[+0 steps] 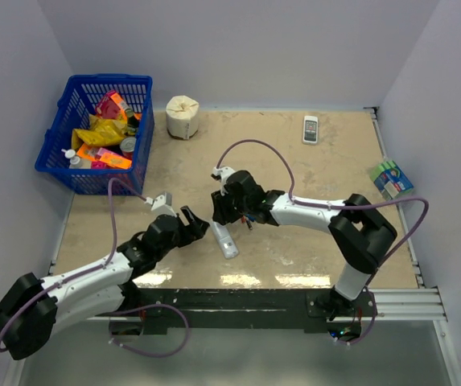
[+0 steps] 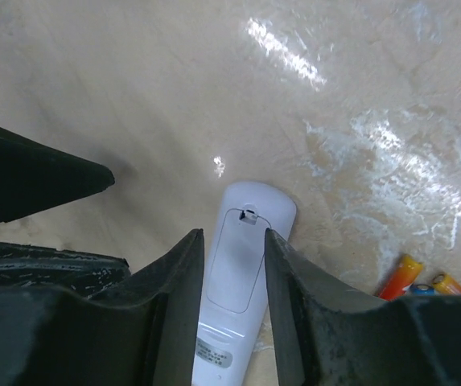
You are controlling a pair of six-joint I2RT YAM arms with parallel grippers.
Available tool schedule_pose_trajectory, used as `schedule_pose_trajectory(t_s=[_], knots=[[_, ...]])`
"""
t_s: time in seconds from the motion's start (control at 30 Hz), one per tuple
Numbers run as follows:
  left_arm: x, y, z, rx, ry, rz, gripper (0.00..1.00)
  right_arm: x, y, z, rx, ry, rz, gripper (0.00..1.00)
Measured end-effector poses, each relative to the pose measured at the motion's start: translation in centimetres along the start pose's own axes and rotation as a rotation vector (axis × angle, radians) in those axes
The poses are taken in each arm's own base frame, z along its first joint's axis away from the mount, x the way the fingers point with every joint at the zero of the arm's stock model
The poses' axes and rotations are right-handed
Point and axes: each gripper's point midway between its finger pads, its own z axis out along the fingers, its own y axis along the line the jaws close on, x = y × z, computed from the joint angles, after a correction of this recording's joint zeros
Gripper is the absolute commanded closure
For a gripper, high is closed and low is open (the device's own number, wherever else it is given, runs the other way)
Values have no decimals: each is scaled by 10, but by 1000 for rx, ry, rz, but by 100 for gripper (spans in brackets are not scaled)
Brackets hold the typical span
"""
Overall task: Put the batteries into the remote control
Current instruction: Load the battery cover into the remote control.
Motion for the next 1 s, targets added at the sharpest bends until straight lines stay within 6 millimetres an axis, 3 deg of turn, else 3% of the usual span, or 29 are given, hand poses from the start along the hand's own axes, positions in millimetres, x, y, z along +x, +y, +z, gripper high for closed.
schedule_pose_trajectory(t_s=[0.17,0.3,1.0], knots=[[7,-2,6,-9,44,-20,29,23,-6,11,6,75,36,67],[8,-1,11,-12,56,-35,40,28,-8,14,8,91,46,71],[21,7,33,-77,137,-52,44,30,-16,21,40,87,17,78]])
